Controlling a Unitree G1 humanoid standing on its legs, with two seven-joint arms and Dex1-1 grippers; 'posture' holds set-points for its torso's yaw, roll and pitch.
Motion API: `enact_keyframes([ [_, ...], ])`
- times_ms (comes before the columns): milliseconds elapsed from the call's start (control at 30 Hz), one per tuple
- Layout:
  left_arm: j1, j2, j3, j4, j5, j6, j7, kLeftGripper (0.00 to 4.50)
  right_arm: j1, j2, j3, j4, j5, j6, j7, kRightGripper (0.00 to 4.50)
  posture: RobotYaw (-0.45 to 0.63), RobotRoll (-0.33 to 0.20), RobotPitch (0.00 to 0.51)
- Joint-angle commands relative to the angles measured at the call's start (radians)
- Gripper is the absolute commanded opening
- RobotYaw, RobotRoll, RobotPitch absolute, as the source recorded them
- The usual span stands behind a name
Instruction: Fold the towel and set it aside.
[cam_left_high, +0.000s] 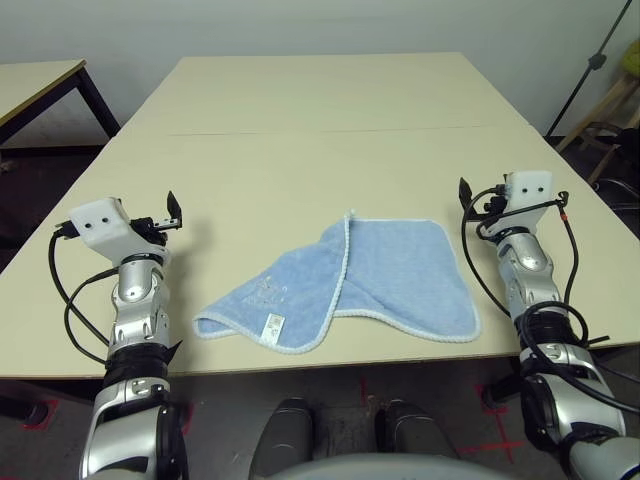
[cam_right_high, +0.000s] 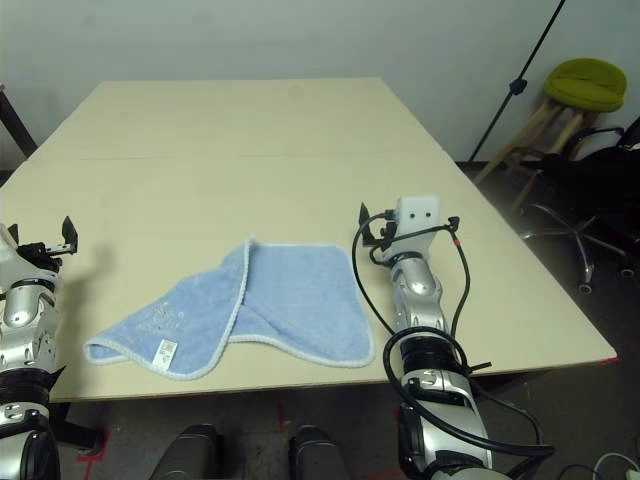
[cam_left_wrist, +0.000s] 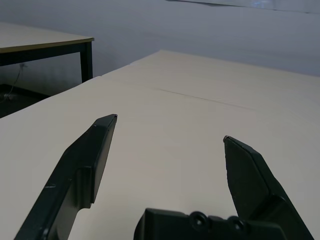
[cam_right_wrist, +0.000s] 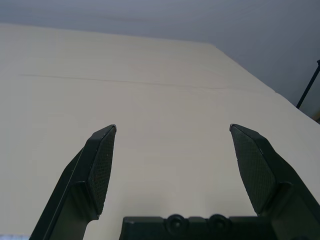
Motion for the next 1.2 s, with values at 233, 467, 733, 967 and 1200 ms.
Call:
enact_keyframes([
  [233, -0.001, 0.037, 0.01, -0.03, 0.0, 0.028, -0.011, 4.49, -0.022, 0.016, 0.014, -0.007, 0.014, 0.023, 0.03, 4.5, 0.14, 0.0, 0.044],
  [467, -0.001, 0.083, 0.005, -0.064, -0.017, 0.043, -0.092, 4.49, -0.054, -0.011, 0.031, -0.004, 0.016, 0.057, 0.116, 4.5, 0.17, 0.0, 0.044],
  [733, 0.006, 0.123, 0.013, -0.098, -0.058, 0.089, -0.188, 4.49, -0.106, -0.053, 0.042, 0.016, 0.017, 0.082, 0.182, 4.5, 0.15, 0.0, 0.064],
  [967, 0.015, 0.169, -0.006, -0.161, -0.152, 0.23, -0.376, 4.49, -0.134, -0.078, 0.063, 0.035, 0.011, 0.116, 0.258, 4.5, 0.16, 0.0, 0.058],
  [1200, 0.038, 0.231, -0.038, -0.243, -0.182, 0.357, -0.535, 4.49, -0.203, -0.096, 0.089, 0.057, 0.018, 0.196, 0.342, 4.5, 0.17, 0.0, 0.037],
])
